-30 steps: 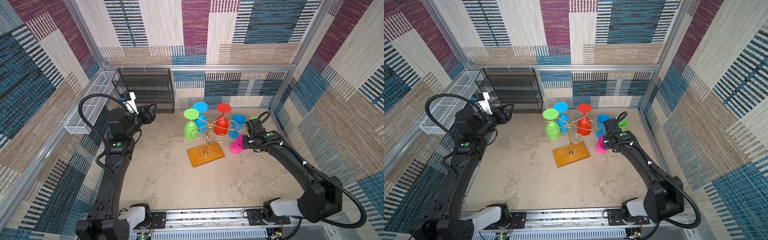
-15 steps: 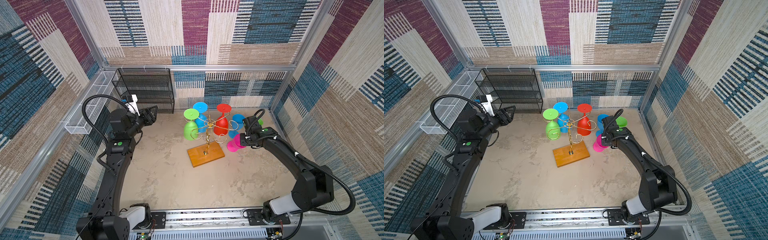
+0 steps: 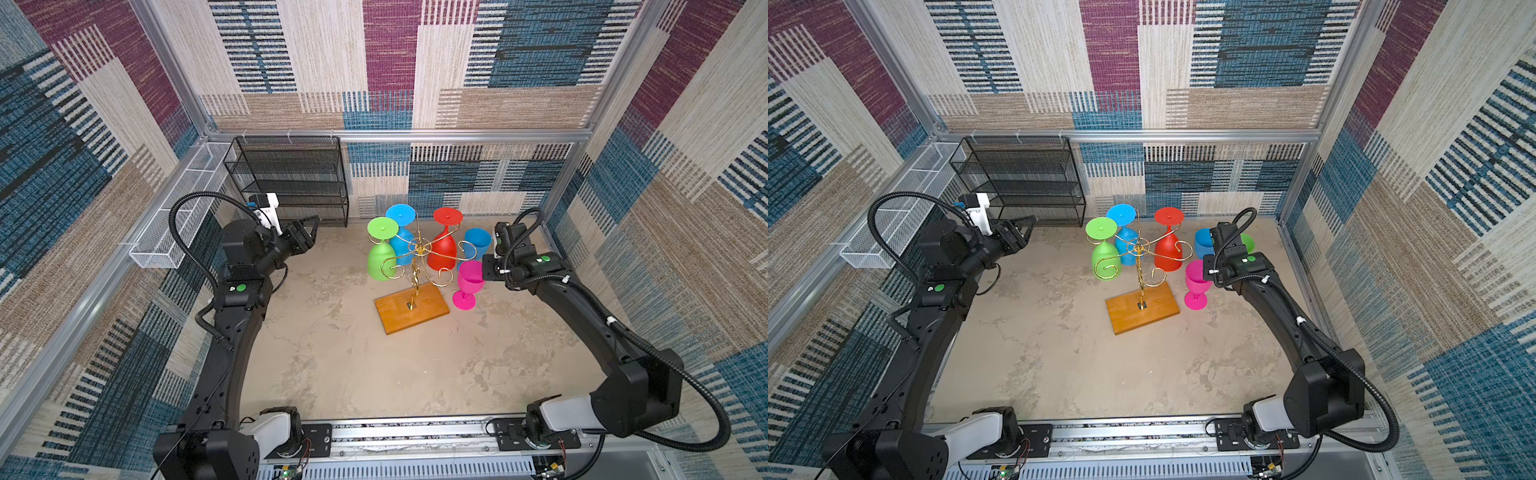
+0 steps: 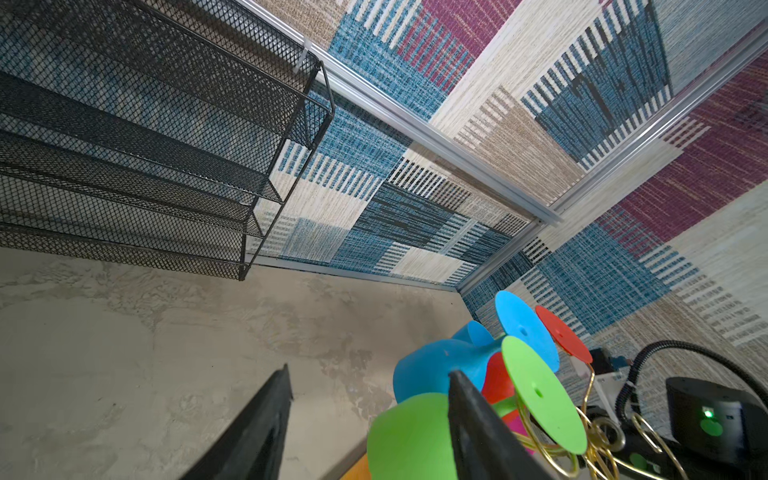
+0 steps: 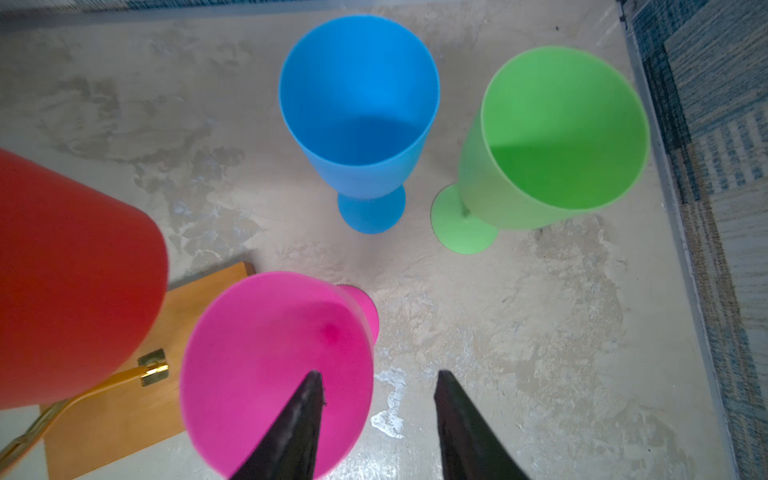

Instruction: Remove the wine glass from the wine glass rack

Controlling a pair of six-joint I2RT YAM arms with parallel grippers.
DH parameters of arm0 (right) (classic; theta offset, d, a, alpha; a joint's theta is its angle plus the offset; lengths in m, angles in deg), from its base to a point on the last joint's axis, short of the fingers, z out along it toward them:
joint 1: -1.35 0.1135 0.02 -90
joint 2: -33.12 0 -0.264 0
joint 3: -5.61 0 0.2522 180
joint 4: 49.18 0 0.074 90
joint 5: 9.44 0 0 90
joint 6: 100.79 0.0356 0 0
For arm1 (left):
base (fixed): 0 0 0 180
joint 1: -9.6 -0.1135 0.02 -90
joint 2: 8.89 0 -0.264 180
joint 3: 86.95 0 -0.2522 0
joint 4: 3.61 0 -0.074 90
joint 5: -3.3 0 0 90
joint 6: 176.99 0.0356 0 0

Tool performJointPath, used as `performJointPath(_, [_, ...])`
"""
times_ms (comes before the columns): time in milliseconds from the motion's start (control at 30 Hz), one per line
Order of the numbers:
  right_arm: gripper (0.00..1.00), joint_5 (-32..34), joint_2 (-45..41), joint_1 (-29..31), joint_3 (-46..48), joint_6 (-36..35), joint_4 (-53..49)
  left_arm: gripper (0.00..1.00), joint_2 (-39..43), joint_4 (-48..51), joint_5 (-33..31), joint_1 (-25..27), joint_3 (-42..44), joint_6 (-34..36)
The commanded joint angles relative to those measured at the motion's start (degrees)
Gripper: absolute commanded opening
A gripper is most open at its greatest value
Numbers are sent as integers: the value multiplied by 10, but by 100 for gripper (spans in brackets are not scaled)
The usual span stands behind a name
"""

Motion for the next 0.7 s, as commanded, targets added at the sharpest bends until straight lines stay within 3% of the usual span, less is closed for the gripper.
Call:
performJointPath(0, [56,-40,-46,-1,2,10,60,62,-5,-7,63,-1,2,-39])
performJointPath(167, [84,-90,-165,-1,53,17,156,61,-25,-16,159,-1,-3,-89])
performJointPath(233, [89,-99,-197,-1,72,21,182,60,-40,-24,187,2,-12,-106])
performJointPath(533, [100,-145,-224,-1,109,31,213,60,-116,-36,224,33,-73,-144])
performJointPath(667, [99,-154,-231,0,110,29,220,60,-146,-36,221,61,-101,-142])
